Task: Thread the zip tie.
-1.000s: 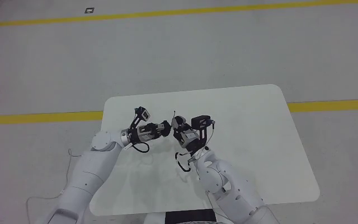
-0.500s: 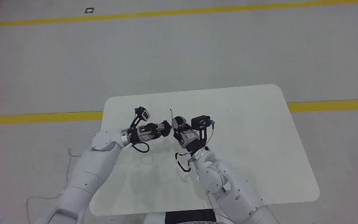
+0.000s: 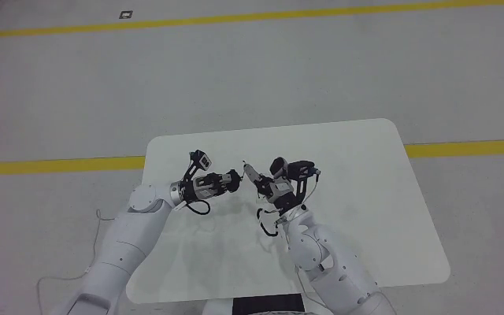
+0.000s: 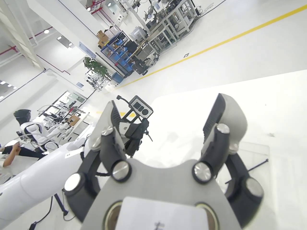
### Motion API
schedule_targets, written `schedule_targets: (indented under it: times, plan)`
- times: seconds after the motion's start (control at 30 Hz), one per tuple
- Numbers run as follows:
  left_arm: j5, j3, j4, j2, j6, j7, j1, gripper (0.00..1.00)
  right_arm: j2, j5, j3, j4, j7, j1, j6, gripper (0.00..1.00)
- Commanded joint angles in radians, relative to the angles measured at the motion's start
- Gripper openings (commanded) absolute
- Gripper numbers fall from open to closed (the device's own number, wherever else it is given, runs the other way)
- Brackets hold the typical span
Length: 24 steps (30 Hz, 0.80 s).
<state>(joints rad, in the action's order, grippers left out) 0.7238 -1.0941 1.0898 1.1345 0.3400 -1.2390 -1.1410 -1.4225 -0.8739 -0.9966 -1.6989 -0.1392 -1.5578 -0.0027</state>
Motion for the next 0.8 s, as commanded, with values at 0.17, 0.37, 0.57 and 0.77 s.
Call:
schedule_targets:
  times: [0.17,0.37,0.57,0.77]
  plan:
    - [0.052,-0.007,0.020,-0.002,-0.047,0.007,-0.012,0.00,0.001,-0.005,-0.003,0.000,-0.001,0.001,-0.005,1.00]
    - [0.134,-0.036,0.000,-0.009,-0.106,-0.039,-0.013,0.00,0.015,-0.204,-0.017,0.004,-0.121,-0.015,-0.056,1.00]
    - [0.172,-0.069,-0.001,-0.018,-0.140,-0.050,-0.018,0.00,0.021,-0.398,-0.007,0.040,-0.298,-0.025,-0.044,1.00]
    - [0.170,-0.071,0.000,-0.019,-0.139,-0.048,-0.018,0.00,0.021,-0.398,-0.007,0.040,-0.298,-0.025,-0.044,1.00]
